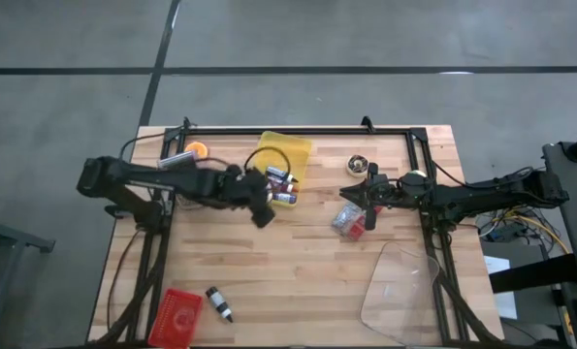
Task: Pick & Place Food Item
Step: Put the pink food coloring into the yellow bin
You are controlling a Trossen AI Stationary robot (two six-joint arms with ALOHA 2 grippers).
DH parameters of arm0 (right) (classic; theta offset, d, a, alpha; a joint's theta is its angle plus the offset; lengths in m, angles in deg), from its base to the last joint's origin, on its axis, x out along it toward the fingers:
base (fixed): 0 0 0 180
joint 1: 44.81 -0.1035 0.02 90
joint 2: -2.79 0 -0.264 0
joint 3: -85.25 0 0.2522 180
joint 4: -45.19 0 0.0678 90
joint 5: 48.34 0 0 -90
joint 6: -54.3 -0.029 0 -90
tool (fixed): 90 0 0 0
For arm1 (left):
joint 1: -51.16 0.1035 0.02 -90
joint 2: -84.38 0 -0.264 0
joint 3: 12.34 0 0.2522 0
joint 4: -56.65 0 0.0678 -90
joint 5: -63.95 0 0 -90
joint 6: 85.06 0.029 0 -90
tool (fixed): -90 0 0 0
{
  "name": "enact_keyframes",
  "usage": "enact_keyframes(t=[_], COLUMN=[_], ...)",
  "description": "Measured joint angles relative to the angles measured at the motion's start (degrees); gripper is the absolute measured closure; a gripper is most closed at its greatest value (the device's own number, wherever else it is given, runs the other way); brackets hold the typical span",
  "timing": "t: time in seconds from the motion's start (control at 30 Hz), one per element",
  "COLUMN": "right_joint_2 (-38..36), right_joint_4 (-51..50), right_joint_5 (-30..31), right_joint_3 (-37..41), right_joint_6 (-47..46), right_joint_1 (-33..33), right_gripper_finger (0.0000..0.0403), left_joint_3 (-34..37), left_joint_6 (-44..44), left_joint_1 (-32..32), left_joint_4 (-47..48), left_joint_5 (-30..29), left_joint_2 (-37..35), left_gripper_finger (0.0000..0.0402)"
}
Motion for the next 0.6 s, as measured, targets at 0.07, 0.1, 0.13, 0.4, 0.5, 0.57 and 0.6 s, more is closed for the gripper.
enact_keyframes(t=[0.07, 0.1, 0.13, 0.4, 0.5, 0.57, 0.6], right_joint_2=[-0.01, -0.01, 0.00, 0.01, 0.01, -0.01, 0.00], right_joint_4=[0.00, 0.00, 0.00, 0.00, 0.00, 0.00, 0.00], right_joint_5=[-0.02, -0.02, -0.02, 0.00, -0.02, 0.00, -0.01], right_joint_3=[-0.02, -0.02, -0.01, -0.02, 0.00, -0.02, -0.02], right_joint_6=[-0.01, -0.01, 0.00, -0.01, 0.01, -0.01, -0.01], right_joint_1=[-0.01, 0.01, -0.01, -0.01, -0.01, 0.01, 0.00], right_gripper_finger=[0.0355, 0.0355, 0.0355, 0.0355, 0.0355, 0.0355, 0.0355], left_joint_3=[-2.31, -3.36, -4.29, -9.59, -9.48, -8.93, -8.70], left_joint_6=[0.16, 1.43, 3.22, 15.09, 17.95, 19.03, 19.09], left_joint_1=[2.15, 3.24, 4.35, 14.99, 19.33, 21.74, 22.88], left_joint_4=[0.04, -0.06, -0.24, -0.45, -0.59, -1.32, -1.66], left_joint_5=[-0.25, -0.01, 0.67, 13.16, 18.39, 20.80, 21.58], left_joint_2=[1.84, 2.65, 3.44, 7.32, 8.25, 9.02, 9.40], left_gripper_finger=[0.0265, 0.0265, 0.0265, 0.0265, 0.0264, 0.0264, 0.0264])
